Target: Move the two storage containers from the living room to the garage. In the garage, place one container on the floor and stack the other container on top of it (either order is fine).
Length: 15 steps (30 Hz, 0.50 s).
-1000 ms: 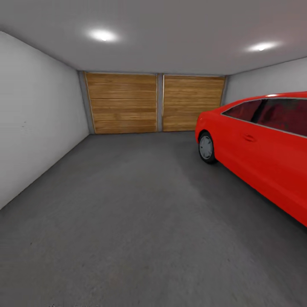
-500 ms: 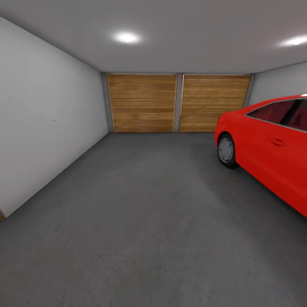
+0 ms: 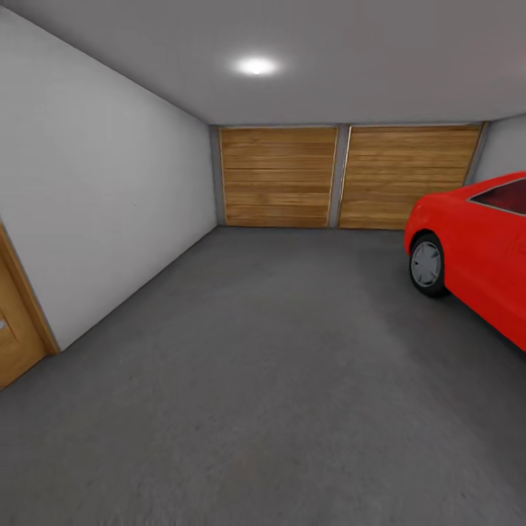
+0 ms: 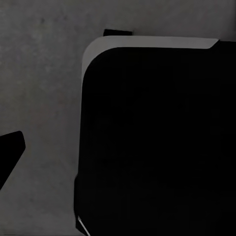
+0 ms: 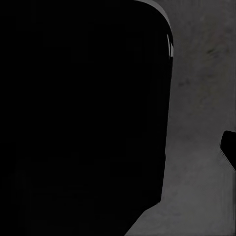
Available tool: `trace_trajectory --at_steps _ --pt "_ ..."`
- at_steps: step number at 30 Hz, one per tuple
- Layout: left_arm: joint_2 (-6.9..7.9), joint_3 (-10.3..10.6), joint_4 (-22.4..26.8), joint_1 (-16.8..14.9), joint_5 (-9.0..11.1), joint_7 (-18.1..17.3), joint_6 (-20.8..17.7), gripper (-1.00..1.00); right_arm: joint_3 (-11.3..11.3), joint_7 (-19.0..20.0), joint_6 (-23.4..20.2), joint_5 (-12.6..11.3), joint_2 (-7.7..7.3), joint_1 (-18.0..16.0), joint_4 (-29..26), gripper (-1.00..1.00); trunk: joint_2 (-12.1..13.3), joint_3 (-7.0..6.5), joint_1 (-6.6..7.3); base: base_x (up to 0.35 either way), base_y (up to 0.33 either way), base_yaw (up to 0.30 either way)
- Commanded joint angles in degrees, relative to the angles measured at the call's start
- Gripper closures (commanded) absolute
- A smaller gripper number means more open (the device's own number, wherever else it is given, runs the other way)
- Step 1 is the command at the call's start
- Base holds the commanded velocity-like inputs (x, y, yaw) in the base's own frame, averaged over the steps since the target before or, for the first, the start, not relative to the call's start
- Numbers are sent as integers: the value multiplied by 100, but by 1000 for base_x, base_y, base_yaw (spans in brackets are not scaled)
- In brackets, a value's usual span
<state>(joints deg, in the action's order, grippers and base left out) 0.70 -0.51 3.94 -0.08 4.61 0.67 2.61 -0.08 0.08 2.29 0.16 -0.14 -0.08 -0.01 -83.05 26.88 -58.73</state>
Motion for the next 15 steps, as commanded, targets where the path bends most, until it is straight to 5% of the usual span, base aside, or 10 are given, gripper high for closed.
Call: trace_trajectory --at_steps 1,15 --pt "-1 0 1 -1 48 3 11 -100 -1 1 17 2 -1 -1 1 -100 -3 5 0 0 0 276" --pt "0 -2 2 -1 57 12 7 -100 -1 1 17 2 -2 -1 1 -100 -3 5 0 0 0 276"
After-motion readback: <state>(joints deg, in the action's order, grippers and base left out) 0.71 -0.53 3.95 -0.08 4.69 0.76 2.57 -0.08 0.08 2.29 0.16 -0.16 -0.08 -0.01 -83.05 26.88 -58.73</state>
